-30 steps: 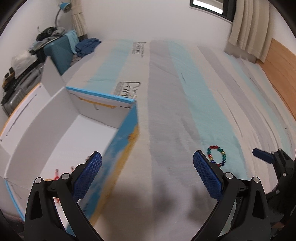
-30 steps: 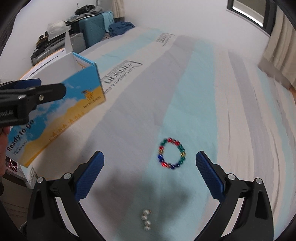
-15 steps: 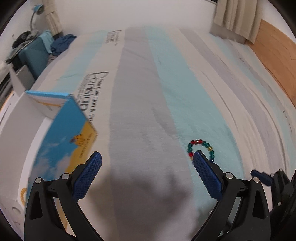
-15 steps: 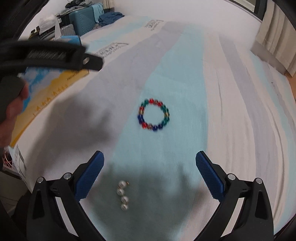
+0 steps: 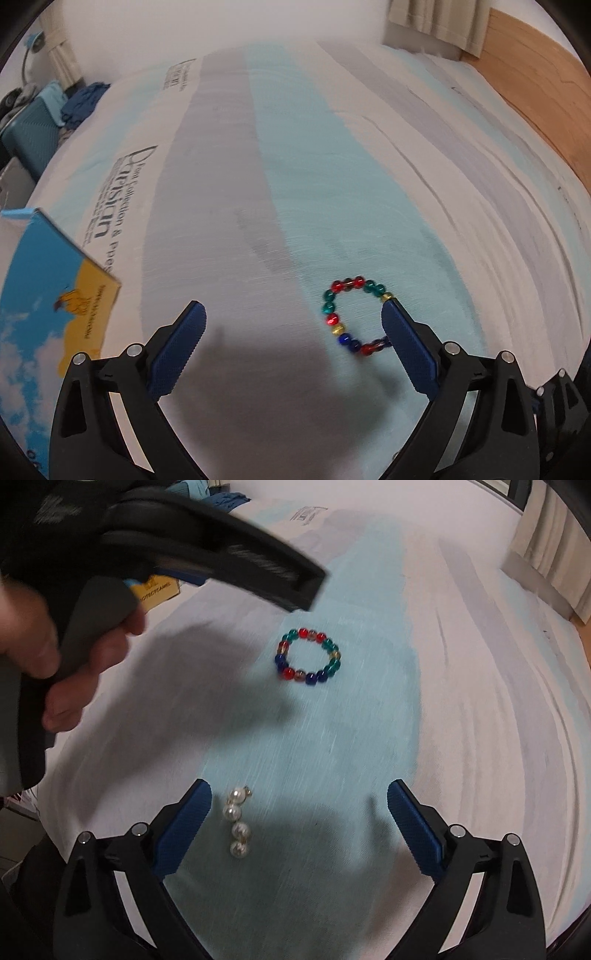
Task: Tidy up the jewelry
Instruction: 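Move both open tools back over the multicolour bracelet and pearl string, then grasp the multicolour bead bracelet with the left tool while the right tool grasps the pearl string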
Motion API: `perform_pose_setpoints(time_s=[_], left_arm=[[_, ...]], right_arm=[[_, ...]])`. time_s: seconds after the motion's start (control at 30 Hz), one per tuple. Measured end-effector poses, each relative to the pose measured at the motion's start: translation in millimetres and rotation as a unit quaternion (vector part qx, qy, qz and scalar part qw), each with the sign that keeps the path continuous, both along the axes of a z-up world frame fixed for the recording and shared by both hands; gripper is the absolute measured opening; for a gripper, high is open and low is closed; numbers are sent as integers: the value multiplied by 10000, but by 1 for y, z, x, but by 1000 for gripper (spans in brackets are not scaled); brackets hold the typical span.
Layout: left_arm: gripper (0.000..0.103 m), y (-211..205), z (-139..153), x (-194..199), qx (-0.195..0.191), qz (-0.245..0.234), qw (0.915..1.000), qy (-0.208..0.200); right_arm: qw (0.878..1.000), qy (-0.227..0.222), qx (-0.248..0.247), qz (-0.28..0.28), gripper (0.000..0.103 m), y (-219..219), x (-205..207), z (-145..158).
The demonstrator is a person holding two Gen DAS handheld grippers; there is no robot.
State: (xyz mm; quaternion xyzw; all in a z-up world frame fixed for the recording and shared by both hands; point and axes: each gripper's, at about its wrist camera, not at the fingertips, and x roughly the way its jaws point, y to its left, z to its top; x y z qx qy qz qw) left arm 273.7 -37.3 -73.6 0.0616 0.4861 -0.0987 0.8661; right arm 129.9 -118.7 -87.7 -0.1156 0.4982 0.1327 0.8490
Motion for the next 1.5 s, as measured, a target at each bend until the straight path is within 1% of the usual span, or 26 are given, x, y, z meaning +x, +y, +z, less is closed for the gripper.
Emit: perform_pose_setpoints(time_s=[0.03, 0.1, 0.17, 0.27, 0.47, 0.57, 0.67, 0.73, 0.8, 0.83, 0.9, 1.0, 1.03, 1.07, 1.1, 1.17, 1.2, 1.27, 1.3, 1.33, 1.37, 1.4, 1.5], left_arm=[[93, -4, -2, 1, -36, -78, 10000, -19], [93, -12, -8, 3, 21, -211, 9998, -45], [93, -16, -14, 5, 13, -301, 9995, -3], [94, -21, -22, 9, -90, -373, 9993, 50], [93, -27, -38, 16, -111, -392, 9991, 131], [93, -26, -46, 18, -82, -375, 9991, 176], [93, -22, -53, 18, -209, -349, 9989, 224], [91, -20, -55, 17, -260, -312, 9990, 211], [86, -20, -55, 16, -229, -302, 9991, 177], [78, -20, -57, 17, -97, -279, 9993, 209], [76, -21, -59, 15, -5, -342, 9992, 187], [69, -20, -58, 12, 60, -376, 9991, 182], [63, -19, -57, 11, 62, -374, 9991, 181], [58, -19, -57, 10, 79, -367, 9991, 184], [56, -18, -57, 9, 98, -354, 9992, 187], [42, -16, -55, 8, 125, -351, 9991, 193], [38, -15, -54, 6, 135, -374, 9990, 194], [16, -16, -52, 4, 178, -459, 9986, 197], [13, -17, -51, 3, 248, -478, 9983, 202], [11, -17, -51, 4, 279, -481, 9982, 216], [10, -17, -50, 4, 305, -491, 9981, 219], [10, -17, -49, 3, 322, -495, 9980, 214], [9, -13, -41, 2, 194, -406, 9987, 237]], right_arm=[[10000, 33, 15, 4, 92, 0, -1, -2], [10000, 67, 19, 18, 92, 1, -3, -5], [9999, 119, 52, 25, 92, 1, -4, -8], [9998, 176, 70, 35, 92, 1, -4, -12], [9995, 271, 135, 32, 92, 2, -4, -19], [9995, 272, 164, 39, 90, 3, -3, -21], [9995, 234, 178, 75, 87, 7, -5, -20], [9997, 167, 118, 144, 83, 11, -7, -19], [9996, 107, 43, 240, 78, 16, -10, -20], [9996, 107, 54, 260, 75, 18, -11, -19], [9995, 100, 39, 291, 73, 22, -13, -20], [9992, 84, 37, 380, 65, 25, -19, -17], [9991, 85, 34, 407, 62, 28, -21, -17], [9990, 92, 37, 428, 60, 30, -22, -16], [9990, 103, 48, 426, 58, 33, -24, -16], [9991, 124, 77, 407, 52, 33, -24, -15], [9991, 132, 81, 391, 47, 31, -22, -15], [9992, 155, 96, 345, 40, 30, -22, -13], [9993, 162, 95, 321, 33, 30, -22, -12], [9994, 187, 110, 286, 27, 28, -21, -11], [9994, 210, 137, 259, 25, 27, -21, -9], [9993, 244, 175, 229, 20, 25, -20, -7], [9991, 293, 252, 171, 13, 24, -20, -2]])
